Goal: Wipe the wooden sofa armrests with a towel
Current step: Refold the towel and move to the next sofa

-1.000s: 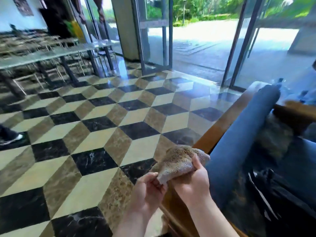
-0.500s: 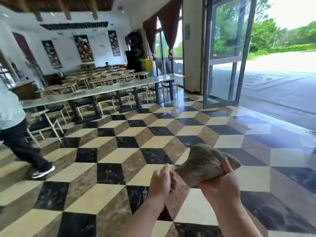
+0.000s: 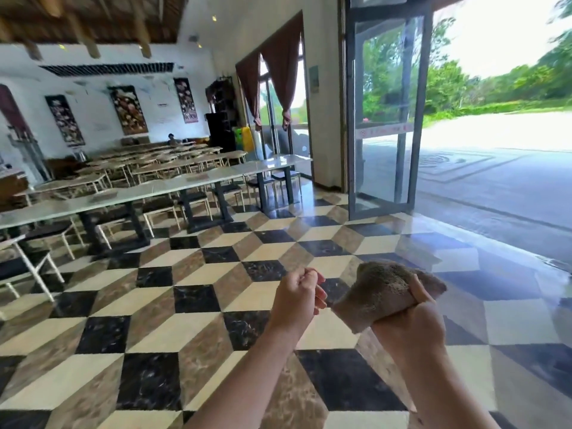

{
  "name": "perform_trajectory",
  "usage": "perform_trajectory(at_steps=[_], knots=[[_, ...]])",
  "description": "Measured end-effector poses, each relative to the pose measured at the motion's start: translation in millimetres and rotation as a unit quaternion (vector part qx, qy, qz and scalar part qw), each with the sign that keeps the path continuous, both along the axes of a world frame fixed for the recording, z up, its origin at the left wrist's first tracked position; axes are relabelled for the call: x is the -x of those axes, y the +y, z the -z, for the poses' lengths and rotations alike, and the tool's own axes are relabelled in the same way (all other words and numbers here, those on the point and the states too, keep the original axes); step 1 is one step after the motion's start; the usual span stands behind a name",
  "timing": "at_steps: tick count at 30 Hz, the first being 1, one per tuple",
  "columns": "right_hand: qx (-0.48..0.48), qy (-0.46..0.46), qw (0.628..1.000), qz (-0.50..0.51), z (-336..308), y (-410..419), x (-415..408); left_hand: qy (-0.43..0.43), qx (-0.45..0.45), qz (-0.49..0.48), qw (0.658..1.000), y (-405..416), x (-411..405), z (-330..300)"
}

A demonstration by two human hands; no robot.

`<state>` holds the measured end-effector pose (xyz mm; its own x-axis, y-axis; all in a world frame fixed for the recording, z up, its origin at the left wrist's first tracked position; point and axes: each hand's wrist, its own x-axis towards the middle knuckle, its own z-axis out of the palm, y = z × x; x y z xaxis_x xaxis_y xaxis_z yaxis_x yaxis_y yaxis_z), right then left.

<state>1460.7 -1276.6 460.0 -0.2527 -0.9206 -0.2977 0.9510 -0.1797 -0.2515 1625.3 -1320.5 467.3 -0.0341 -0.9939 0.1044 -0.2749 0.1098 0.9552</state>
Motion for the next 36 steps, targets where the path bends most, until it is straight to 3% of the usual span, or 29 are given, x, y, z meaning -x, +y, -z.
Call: perform_trajectory(at_steps=[10,16,19,23,29,36], knots=[[0.059,0.017,0.998,-0.03,-44.2,-180.6,136.6,0.024,0.043,-0.043,0.998,-184.0,136.0,-50.2],[0.068,0.079,0.994,0.041,-36.1,-245.6,283.9,0.052,0.019,0.041,0.998,-278.6,307.1,-38.8],[0.07,0.093,0.988,0.101,-29.0,-269.9,387.1,0.028,0.012,0.101,0.994,-322.0,413.4,-25.5],[0.036,0.091,0.977,0.189,-11.5,-283.3,530.1,0.065,-0.025,0.17,0.983,-376.3,573.0,-7.6],[-0.048,0.046,0.932,0.356,27.7,-216.7,747.4,0.068,-0.102,0.405,0.906,-342.9,862.1,23.5],[-0.105,-0.028,0.837,0.537,68.1,-131.7,923.4,0.059,-0.112,0.574,0.809,-269.2,1089.3,52.1]])
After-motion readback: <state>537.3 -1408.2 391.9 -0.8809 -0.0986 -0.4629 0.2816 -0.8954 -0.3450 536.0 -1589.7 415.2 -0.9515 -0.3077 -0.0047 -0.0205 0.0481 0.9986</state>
